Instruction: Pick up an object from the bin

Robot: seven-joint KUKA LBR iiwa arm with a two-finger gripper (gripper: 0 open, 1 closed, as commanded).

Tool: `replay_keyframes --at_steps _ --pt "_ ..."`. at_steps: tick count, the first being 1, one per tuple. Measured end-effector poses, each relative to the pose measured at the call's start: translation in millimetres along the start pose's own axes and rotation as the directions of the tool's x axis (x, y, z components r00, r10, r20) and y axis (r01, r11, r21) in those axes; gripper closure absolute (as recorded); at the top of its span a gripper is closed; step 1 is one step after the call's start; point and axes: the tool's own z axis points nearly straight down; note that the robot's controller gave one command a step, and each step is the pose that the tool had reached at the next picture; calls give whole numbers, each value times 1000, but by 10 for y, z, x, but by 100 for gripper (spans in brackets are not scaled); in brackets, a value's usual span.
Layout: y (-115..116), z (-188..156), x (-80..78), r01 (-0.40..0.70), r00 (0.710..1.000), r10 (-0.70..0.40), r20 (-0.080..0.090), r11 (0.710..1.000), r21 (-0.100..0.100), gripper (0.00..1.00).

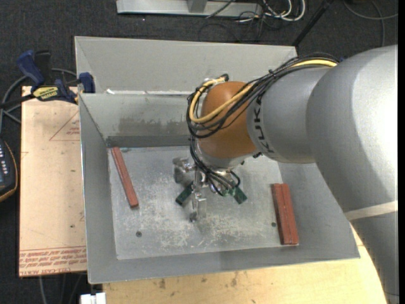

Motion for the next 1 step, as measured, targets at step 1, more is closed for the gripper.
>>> replay_keyframes --at_steps 1 --pt "-26 -51 -31 -1 1000 1 9 1000 3 100"
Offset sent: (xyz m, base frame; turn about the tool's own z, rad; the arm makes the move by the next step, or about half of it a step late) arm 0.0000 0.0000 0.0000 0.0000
